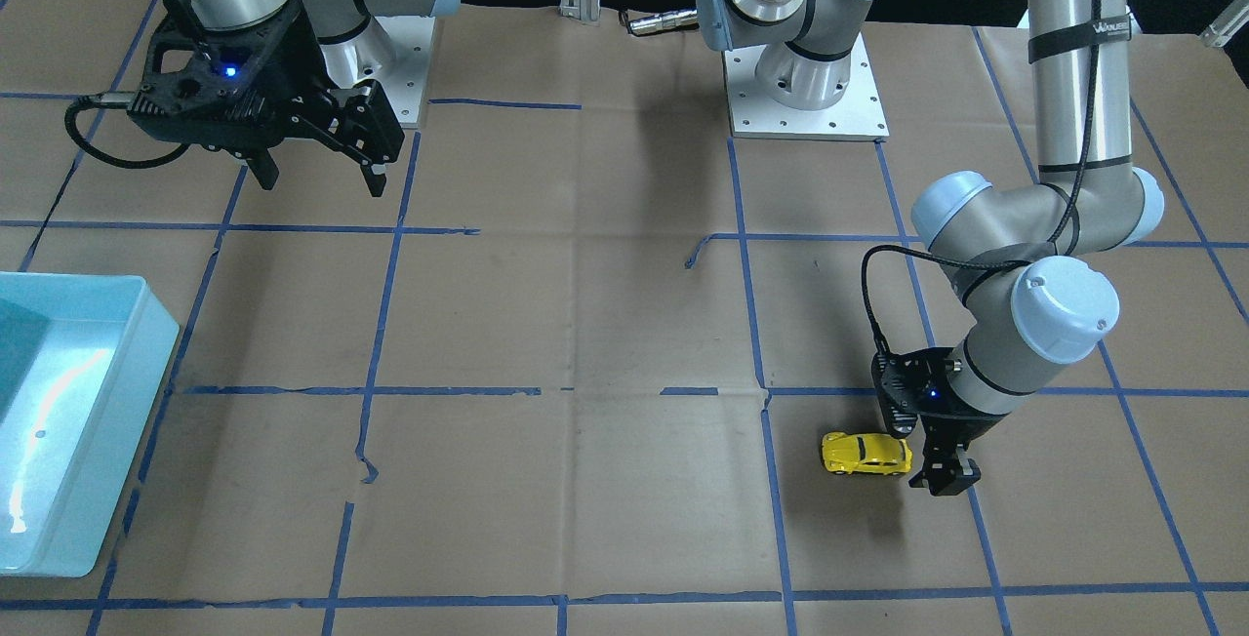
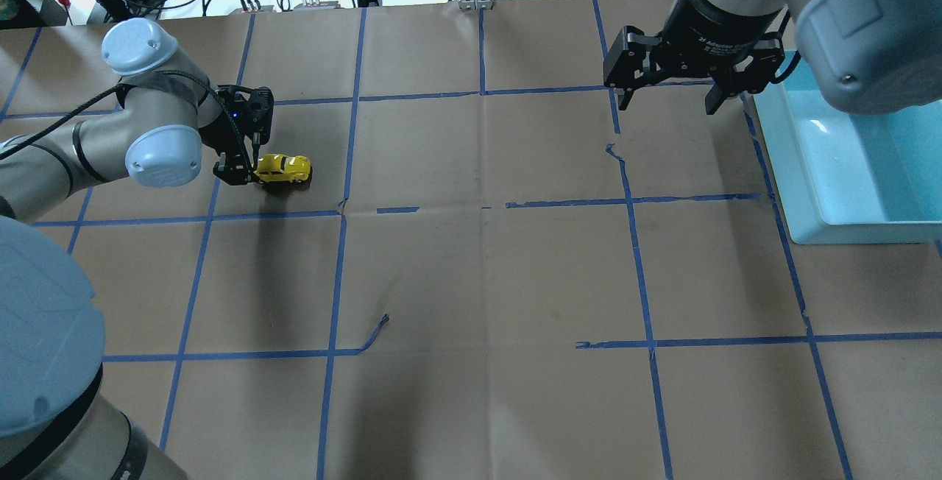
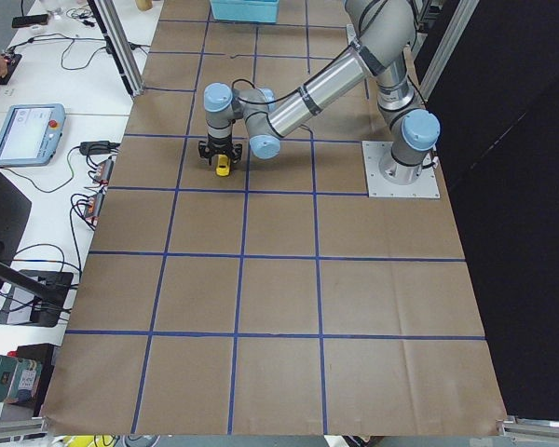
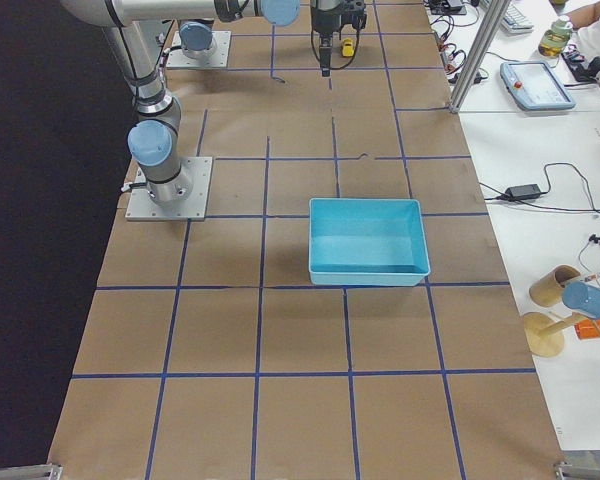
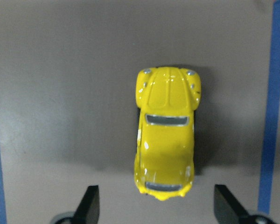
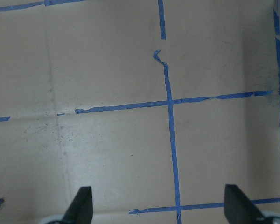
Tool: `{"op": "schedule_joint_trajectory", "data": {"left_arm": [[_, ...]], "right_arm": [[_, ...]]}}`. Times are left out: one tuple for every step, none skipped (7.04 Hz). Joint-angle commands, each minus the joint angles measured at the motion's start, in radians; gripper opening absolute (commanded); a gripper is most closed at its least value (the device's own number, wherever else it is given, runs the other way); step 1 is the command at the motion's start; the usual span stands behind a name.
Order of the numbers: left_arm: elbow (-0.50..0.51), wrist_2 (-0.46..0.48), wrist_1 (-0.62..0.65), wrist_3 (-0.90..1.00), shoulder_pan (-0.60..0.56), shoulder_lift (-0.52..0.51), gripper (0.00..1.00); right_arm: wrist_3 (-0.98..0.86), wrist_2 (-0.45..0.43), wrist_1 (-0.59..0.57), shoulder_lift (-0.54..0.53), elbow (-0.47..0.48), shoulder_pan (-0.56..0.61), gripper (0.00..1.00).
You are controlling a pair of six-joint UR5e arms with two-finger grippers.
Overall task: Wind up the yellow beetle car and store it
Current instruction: 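Drag the held car backward along the table toward the robot, then open the left gripper and raise it while the right arm moves toward the car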
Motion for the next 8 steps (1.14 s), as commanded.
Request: {"op": "schedule_joint_trajectory", "data": {"left_arm": [[0.012,-0.028,-0.174,-0.266,-0.072,0.143,0.99],[0.029,-0.028,-0.282,-0.507,-0.127,0.225,0.99],[0.061,-0.019,-0.324,-0.812,-0.175,0.278,0.99],[0.121,-0.015,-0.411,-1.017,-0.209,0.309,0.99],[0.213,-0.014,-0.535,-1.209,-0.235,0.327,0.99],[0.289,-0.012,-0.651,-1.346,-0.254,0.331,0.99],[0.305,-0.009,-0.656,-1.48,-0.26,0.332,0.99],[0.306,-0.005,-0.654,-1.539,-0.258,0.341,0.99]], "right_arm": [[-0.008,-0.012,0.026,0.0,-0.004,-0.002,1.0],[-0.008,-0.012,0.049,0.003,-0.008,-0.004,1.0],[-0.01,-0.01,0.07,0.008,-0.024,-0.005,1.0],[-0.01,-0.004,0.078,0.014,-0.022,-0.013,1.0],[-0.01,0.003,0.075,0.018,-0.024,-0.018,1.0],[-0.01,0.003,0.071,0.021,-0.024,-0.025,1.0],[-0.012,-0.009,0.058,0.023,-0.01,-0.031,1.0],[-0.012,-0.006,0.06,0.028,-0.012,-0.031,1.0]]}}
